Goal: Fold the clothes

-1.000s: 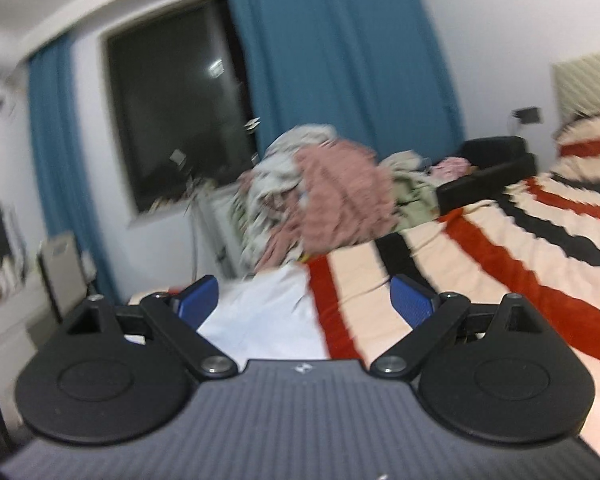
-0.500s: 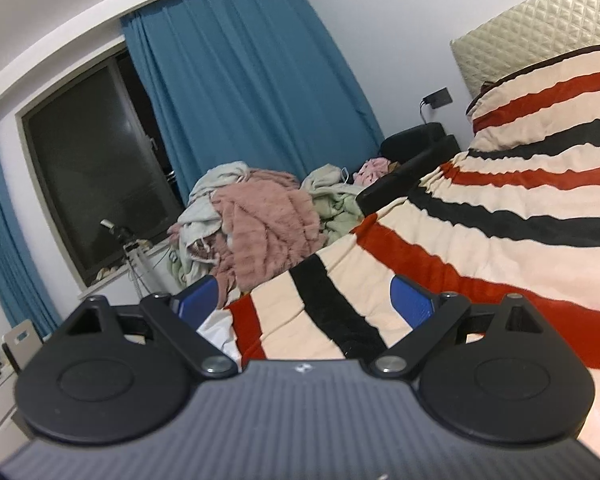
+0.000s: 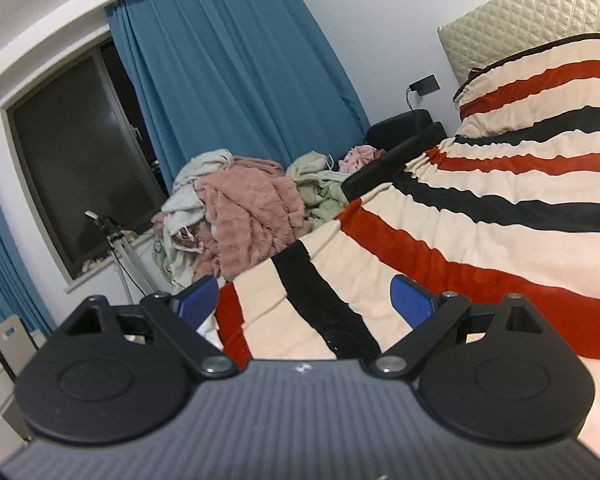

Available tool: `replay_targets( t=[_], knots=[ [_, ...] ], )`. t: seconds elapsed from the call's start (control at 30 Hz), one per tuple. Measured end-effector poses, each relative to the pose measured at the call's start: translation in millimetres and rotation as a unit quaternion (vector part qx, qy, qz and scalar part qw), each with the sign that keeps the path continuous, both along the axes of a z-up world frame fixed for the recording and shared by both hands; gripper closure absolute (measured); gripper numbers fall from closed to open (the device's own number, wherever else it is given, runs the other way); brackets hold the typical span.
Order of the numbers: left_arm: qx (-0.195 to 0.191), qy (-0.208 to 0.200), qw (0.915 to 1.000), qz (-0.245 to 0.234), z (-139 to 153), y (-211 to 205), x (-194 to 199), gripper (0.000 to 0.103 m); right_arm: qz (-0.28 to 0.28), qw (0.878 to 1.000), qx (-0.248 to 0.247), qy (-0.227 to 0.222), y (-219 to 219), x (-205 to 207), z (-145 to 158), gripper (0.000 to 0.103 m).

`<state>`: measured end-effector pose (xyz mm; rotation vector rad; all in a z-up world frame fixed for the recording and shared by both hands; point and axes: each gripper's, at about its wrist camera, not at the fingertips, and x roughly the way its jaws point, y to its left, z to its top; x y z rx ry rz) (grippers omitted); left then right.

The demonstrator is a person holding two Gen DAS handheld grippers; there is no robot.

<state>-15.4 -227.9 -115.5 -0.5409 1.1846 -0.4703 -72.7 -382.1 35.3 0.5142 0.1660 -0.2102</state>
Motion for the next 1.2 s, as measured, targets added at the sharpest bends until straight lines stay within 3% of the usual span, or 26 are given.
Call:
replay_targets(
  t=[0.03,0.1,0.2,0.37,0.53,0.7,0.97,1.1,1.2],
  knots=[
    [-0.005,0.007,1.0,0.005,-2,2,4,0.092,-0.001,1.0,0.0,0.003,0,1,-1,0.009],
    [-0.019,0.017,0.9995,0.016,-5,10,9,0.101,-0.005,1.0,0.001,0.009,-1,2,-2,0.009],
    [-0.055,0.027,0.9978,0.027,-1,26,7,0.101,-0.01,1.0,-0.002,0.01,0,2,-2,0.009],
    [-0.098,0.012,0.9949,0.021,31,67,-14,0.101,-0.009,1.0,-0.013,0.017,5,4,-2,0.009],
    [-0.108,0.0,0.9935,0.036,63,130,-36,0.101,-0.002,0.999,-0.026,0.022,14,7,0,0.009],
    [-0.072,0.0,0.9955,0.061,63,187,-61,0.101,0.018,0.998,-0.054,0.031,33,12,2,0.009],
    [0.007,-0.009,0.9972,0.074,36,218,-71,0.101,0.079,0.989,-0.106,0.062,72,23,-2,0.009],
    [0.042,-0.043,0.997,0.049,48,214,-84,0.086,0.115,0.985,-0.116,0.058,91,19,0,0.009],
    [0.071,-0.073,0.9939,0.043,64,210,-93,0.064,0.135,0.983,-0.118,0.046,105,7,5,0.009]
  ],
)
